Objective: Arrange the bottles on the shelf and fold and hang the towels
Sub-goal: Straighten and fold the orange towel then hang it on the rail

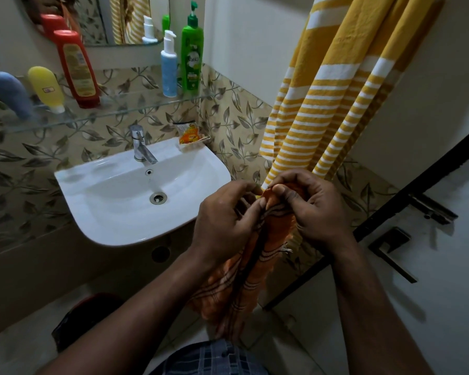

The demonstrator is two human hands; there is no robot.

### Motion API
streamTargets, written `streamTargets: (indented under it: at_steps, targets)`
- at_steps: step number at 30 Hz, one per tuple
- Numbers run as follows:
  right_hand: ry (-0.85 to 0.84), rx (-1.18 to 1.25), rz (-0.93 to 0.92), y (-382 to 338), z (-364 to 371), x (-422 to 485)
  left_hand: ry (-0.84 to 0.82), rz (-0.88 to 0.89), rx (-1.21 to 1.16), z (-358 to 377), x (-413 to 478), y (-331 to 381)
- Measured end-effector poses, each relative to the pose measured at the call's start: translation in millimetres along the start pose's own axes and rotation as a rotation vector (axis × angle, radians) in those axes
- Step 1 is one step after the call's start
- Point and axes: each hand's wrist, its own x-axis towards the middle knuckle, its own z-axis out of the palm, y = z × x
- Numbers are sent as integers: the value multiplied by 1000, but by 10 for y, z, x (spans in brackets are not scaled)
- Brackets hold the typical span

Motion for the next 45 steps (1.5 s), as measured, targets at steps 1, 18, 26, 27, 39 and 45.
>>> streamTargets:
  at_steps: [1, 18, 26, 27, 39, 45]
  targets:
    - [0, 4, 6, -13, -4, -7, -23, -4, 3, 0, 3, 10]
    - [133, 33, 8, 50, -46, -33, -148, -362, -576, 100, -10, 61]
    - [64, 23, 3, 18, -21, -60, -206, -364, -430, 159, 63, 16]
    - [64, 27, 1, 12, -20, -62, -179, -337, -371, 164, 79, -2]
    - [181, 58, 68, 114, -81, -91, -110, -132, 33, 187, -61, -184]
    - [263, 21, 121, 177, -104, -69, -175, 204, 193, 161, -192, -277]
